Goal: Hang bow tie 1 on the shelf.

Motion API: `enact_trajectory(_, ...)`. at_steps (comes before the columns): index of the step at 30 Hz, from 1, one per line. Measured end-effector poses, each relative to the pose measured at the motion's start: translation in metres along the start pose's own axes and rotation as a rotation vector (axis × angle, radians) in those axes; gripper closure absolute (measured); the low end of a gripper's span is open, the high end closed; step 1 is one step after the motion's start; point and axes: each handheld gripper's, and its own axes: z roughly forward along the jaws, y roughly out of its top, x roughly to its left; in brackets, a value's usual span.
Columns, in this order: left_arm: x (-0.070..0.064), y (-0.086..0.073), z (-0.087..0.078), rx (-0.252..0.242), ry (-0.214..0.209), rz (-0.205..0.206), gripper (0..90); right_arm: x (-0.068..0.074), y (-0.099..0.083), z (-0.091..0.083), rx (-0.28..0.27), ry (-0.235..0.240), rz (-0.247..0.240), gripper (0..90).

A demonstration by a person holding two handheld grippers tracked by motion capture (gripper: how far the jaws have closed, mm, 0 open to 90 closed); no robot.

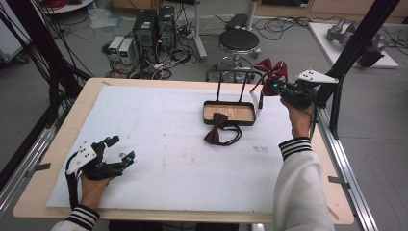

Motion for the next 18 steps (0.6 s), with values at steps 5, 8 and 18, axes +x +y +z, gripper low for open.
enact_trajectory(5,0.000,0.000,0.000,-0.004,0.003,0.002,12.9,-0.006,-0.005,0.002,0.017,-0.018,0.016,85.0)
enact_trajectory(8,-0.001,-0.001,-0.001,-0.006,0.002,0.008,12.9,-0.010,-0.008,0.003,0.030,-0.026,0.026,84.8)
enact_trajectory(18,-0.001,-0.001,-0.002,-0.020,0.010,0.010,13.0,-0.017,-0.018,0.010,0.085,-0.047,0.062,84.4)
